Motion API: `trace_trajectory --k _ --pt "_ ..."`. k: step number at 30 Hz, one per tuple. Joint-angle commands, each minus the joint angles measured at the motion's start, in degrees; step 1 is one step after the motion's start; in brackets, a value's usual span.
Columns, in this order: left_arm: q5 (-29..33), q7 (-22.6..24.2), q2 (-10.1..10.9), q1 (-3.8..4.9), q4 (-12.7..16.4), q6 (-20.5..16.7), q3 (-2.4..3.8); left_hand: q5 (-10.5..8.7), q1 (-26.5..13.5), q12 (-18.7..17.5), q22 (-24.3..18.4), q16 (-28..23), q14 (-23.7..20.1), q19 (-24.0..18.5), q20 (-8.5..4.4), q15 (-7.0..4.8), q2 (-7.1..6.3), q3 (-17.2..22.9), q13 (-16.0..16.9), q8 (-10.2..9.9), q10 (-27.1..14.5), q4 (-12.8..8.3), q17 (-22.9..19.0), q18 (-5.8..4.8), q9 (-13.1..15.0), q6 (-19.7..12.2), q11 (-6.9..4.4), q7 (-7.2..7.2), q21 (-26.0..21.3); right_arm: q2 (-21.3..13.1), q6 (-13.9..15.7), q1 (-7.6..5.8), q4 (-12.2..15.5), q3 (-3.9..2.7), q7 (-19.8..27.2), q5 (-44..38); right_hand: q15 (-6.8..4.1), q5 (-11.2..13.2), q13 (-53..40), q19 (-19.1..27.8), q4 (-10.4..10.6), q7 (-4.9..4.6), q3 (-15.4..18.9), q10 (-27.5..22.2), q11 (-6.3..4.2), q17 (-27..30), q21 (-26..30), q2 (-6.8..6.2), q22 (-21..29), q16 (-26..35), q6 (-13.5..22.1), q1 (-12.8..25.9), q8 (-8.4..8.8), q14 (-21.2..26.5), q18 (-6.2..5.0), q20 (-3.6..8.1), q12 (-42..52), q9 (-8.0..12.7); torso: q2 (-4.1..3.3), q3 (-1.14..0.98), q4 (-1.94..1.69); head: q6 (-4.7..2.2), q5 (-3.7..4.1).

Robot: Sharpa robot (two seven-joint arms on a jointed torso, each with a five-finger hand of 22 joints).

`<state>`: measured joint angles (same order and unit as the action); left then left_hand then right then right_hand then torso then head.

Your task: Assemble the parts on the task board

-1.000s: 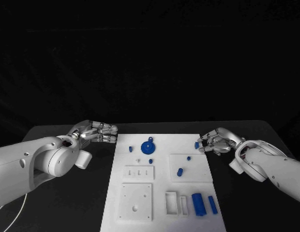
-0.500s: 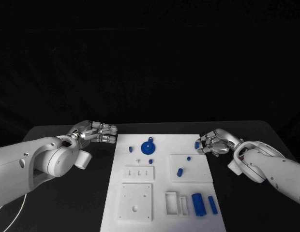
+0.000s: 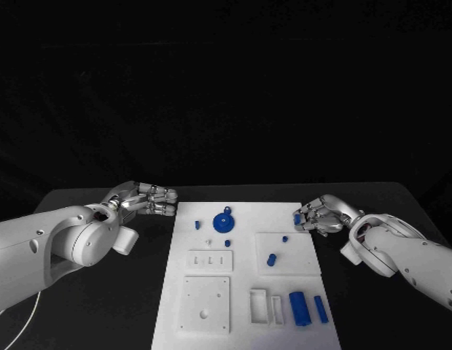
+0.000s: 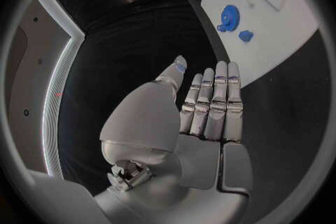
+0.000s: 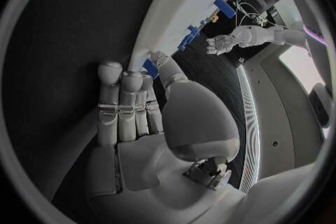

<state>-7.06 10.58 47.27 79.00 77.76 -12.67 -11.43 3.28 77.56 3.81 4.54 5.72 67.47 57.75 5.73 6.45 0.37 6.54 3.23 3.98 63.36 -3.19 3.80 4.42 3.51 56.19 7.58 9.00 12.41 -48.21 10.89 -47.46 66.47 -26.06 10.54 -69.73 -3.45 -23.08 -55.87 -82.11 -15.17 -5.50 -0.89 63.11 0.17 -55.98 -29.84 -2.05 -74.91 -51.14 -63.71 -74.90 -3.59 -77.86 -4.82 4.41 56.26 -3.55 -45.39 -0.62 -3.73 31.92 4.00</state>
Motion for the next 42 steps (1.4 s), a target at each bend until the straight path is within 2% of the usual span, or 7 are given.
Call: trace_trajectory --k 1,13,22,26,33,40,42 --pt "-0.25 0.21 -0.04 0.02 0.07 0.98 0.04 0.31 0.32 -0.33 0.06 0.13 -0.22 -0.09 -0.35 -0.19 0.23 0.18 0.08 -0.14 -0.05 -0.22 -0.06 -1.06 0.1 0.01 0.03 -0.1 0.05 0.24 -0.26 0.6 -0.17 0.32 -0.85 -1.14 -0.06 0.34 -0.11 -0.43 0.3 0.14 -0.21 0.5 -0.14 -0.08 -0.22 0.3 -3.1 -0.33 -0.8 0.6 0.05 -0.27 -1.11 0.07 0.32 -0.04 -0.03 0.02 0.01 0.0 -0.15" --pt "-0.42 0.03 -0.1 0.01 -0.06 1.19 0.04 0.6 0.19 -0.32 0.14 0.1 -0.24 -0.22 -0.38 -0.21 0.21 0.98 0.08 -0.15 -0.1 -0.82 -0.06 -1.04 0.09 -0.01 0.04 -0.07 0.23 0.71 0.76 0.95 -0.4 0.33 -1.01 -1.5 -0.51 1.77 -0.31 -0.54 0.58 1.22 -1.59 0.68 -0.8 -0.24 -0.32 1.05 -3.1 -0.45 -4.2 1.23 -0.01 -0.45 -0.79 0.49 0.49 -0.17 0.0 0.02 0.02 0.16 -0.22" --pt "-0.52 -0.11 -0.08 0.0 -0.03 1.37 0.03 0.7 -0.08 -0.31 0.22 0.09 -0.18 -0.33 -0.41 -0.23 0.25 1.61 0.08 -0.14 -0.01 -1.16 -0.05 -1.02 0.1 0.02 0.02 -0.08 0.47 0.93 2.57 1.15 -0.48 0.33 -0.91 -1.64 -0.76 5.25 -0.77 -0.77 1.19 1.56 -6.04 1.0 -1.07 -0.62 -0.8 1.65 -3.19 -0.67 -5.52 1.62 0.03 -0.71 -0.53 0.8 0.74 -0.18 0.02 0.04 0.08 0.24 -0.22" --pt "-0.88 -0.42 -0.06 0.01 0.04 1.68 0.04 0.77 -0.12 -0.33 0.38 0.47 0.48 0.09 -0.66 -0.54 0.57 1.98 0.07 -0.13 0.57 -1.12 -0.01 -0.95 0.1 0.18 -0.21 -0.21 0.83 1.02 3.8 1.17 -0.08 0.33 -1.04 -1.64 -0.86 9.3 -0.96 -0.99 0.86 1.53 -9.8 1.29 -1.12 -0.9 -1.64 2.37 -3.36 -0.96 -5.78 1.09 0.05 -0.93 -0.49 0.92 0.87 -0.18 0.01 0.06 0.13 0.16 -0.2" --pt "-1.55 -1.12 -0.08 0.04 0.29 2.34 0.07 0.76 -0.24 -0.29 1.48 3.27 3.55 2.11 -2.19 -2.06 0.61 2.78 0.07 -0.16 3.18 -1.1 0.17 -1.22 0.11 0.71 -1.22 -0.54 2.99 1.34 4.71 1.17 1.03 0.33 -1.99 -2.02 -0.89 10.91 -1.1 -0.94 2.18 1.58 -14.99 1.48 -1.2 -0.97 -1.74 0.54 -3.31 -0.82 -6.32 2.04 0.01 -0.96 -0.49 0.96 0.82 -0.22 0.11 0.0 0.51 -0.05 -0.3" --pt "-1.63 -5.08 -0.8 0.39 0.57 2.82 0.26 0.41 -1.68 -0.24 6.5 16.66 14.91 9.75 -6.58 -6.51 0.24 2.01 0.15 -0.15 7.2 -0.15 5.62 -1.24 0.14 1.89 -3.34 -1.46 11.91 1.26 4.13 0.08 3.79 0.01 -4.95 -3.99 -0.92 15.32 -1.07 -1.07 3.54 1.62 -17.05 1.53 -1.23 -1.25 -2.17 0.02 -3.37 -1.05 -6.3 1.73 0.01 -1.15 -0.46 0.98 0.68 -0.21 0.66 0.6 0.57 -0.21 -0.48" --pt "-1.8 -6.75 -1.02 0.84 0.7 3.12 0.29 0.31 -1.91 -0.17 12.62 31.65 8.84 7.22 -8.93 -7.6 -0.02 1.8 1.09 -0.23 8.38 0.95 15.26 -3.24 0.15 2.46 -3.98 -1.88 20.29 1.43 3.79 -0.83 4.79 -0.04 -6.1 -4.89 -0.92 16.32 -1.05 -1.19 4.47 1.56 -18.72 1.59 -1.21 -1.5 -2.42 -0.87 -3.41 -1.32 -6.29 1.76 -0.01 -1.31 -0.44 1.0 0.67 -0.22 1.11 0.81 0.62 -0.04 -0.53"
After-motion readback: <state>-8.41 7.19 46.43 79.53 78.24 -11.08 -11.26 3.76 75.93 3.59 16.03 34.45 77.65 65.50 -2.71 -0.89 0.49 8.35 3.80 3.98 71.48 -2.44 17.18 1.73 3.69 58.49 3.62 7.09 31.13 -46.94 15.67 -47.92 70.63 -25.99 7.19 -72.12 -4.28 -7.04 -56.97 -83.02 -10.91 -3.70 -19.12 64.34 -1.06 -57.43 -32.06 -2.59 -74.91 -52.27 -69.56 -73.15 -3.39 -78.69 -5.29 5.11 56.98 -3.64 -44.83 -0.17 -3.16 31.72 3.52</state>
